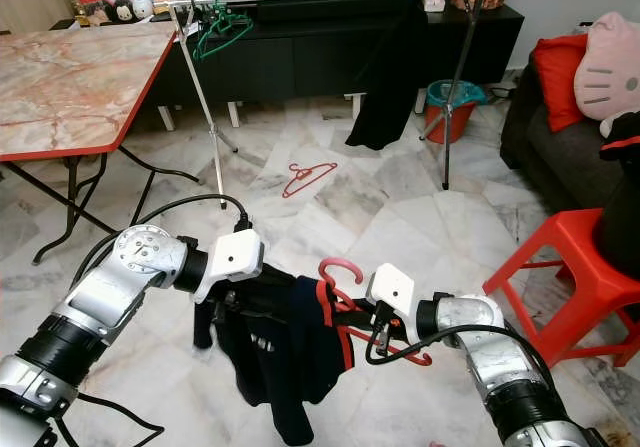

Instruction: Hang hanger

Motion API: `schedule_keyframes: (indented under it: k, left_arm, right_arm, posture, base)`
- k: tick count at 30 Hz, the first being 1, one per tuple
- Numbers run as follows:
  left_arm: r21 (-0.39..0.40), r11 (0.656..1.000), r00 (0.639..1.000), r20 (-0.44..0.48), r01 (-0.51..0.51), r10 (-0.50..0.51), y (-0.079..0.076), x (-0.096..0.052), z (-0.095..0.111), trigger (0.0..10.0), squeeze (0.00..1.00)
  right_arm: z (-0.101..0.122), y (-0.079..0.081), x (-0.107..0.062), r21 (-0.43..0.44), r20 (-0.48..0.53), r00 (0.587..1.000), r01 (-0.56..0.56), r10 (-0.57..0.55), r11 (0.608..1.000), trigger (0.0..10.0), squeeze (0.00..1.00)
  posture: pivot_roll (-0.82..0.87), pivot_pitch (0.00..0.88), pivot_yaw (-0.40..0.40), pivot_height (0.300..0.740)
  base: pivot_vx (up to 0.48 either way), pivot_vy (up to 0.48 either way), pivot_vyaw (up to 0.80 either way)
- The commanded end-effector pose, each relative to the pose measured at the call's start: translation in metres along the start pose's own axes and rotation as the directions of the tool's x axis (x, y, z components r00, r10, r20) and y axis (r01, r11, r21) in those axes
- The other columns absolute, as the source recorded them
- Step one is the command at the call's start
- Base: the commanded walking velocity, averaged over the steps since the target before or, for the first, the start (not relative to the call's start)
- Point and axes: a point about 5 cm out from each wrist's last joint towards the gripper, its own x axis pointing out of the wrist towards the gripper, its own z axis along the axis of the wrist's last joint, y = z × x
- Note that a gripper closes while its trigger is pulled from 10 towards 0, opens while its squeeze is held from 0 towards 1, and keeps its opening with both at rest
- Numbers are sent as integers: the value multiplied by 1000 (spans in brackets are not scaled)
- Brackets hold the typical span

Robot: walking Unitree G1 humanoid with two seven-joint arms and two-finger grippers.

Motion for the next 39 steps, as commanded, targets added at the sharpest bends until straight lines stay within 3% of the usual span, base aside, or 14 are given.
schedule_keyframes:
  k: [1,8,11,12,13,14,16,19,20,23,26,31,36,39]
  left_arm:
    - [31,998,999,20,-47,47,8,-5,7,10000,1000]
    - [59,965,965,83,-256,251,22,-8,12,10000,1000]
    - [53,893,888,144,-447,436,29,-9,11,10000,1000]
    - [41,873,867,149,-485,475,31,-10,10,10000,463]
    - [14,847,838,151,-532,524,32,-10,8,10000,0]
    - [-17,815,804,150,-579,575,34,-11,5,10000,0]
    - [-22,810,799,150,-586,582,34,-11,5,10000,0]
    - [-79,751,744,98,-656,661,26,-4,-14,10000,0]
    - [-79,751,744,98,-656,661,26,-4,-14,10000,0]
    - [-110,707,703,76,-698,707,26,-2,-20,10000,0]
    - [-147,638,640,41,-755,767,27,1,-28,10000,0]
    - [-225,506,523,-20,-833,852,24,1,-42,10000,0]
    - [-237,458,479,-35,-857,877,24,1,-45,10000,0]
    - [-255,383,410,-58,-888,910,24,4,-47,10000,0]
  right_arm:
    - [15,-13,-2,-37,65,995,84,-82,996,0,0]
    - [15,-26,-4,9,88,959,271,-271,962,0,0]
    - [15,-30,-6,79,125,913,381,-388,921,0,0]
    - [16,-31,-6,92,133,903,400,-410,912,0,0]
    - [17,-32,-6,100,139,890,424,-434,900,0,0]
    - [17,-33,-6,108,139,874,454,-466,884,0,0]
    - [17,-34,-6,109,139,870,461,-473,881,0,0]
    - [30,-37,-4,111,186,852,477,-490,872,0,0]
    - [30,-37,-4,111,186,852,477,-490,872,0,0]
    - [35,-40,-3,112,191,846,485,-498,867,0,0]
    - [48,-42,1,113,217,843,479,-492,870,0,0]
    - [77,-42,11,76,279,851,443,-446,893,0,0]
    - [84,-39,15,67,299,859,416,-416,907,0,0]
    - [97,-29,20,54,347,870,354,-349,934,0,0]
  posture:
    - [-157,0,39,740]
    - [-167,0,28,740]
    - [-179,0,20,740]
    - [-179,0,19,740]
    - [-178,0,17,740]
    - [-178,0,16,740]
    - [-178,0,16,740]
    - [-183,0,6,740]
    - [-183,0,6,740]
    - [-184,0,3,740]
    - [-184,0,2,740]
    - [-181,0,-3,740]
    - [-180,0,-3,740]
    - [-176,0,-7,740]
  base:
    - [0,0,0]
    - [0,0,0]
    - [0,0,0]
    - [0,0,0]
    - [0,0,0]
    - [0,0,0]
    - [0,0,0]
    - [0,0,0]
    - [0,0,0]
    - [0,0,0]
    - [0,0,0]
    - [0,0,0]
    - [0,0,0]
    - [0,0,0]
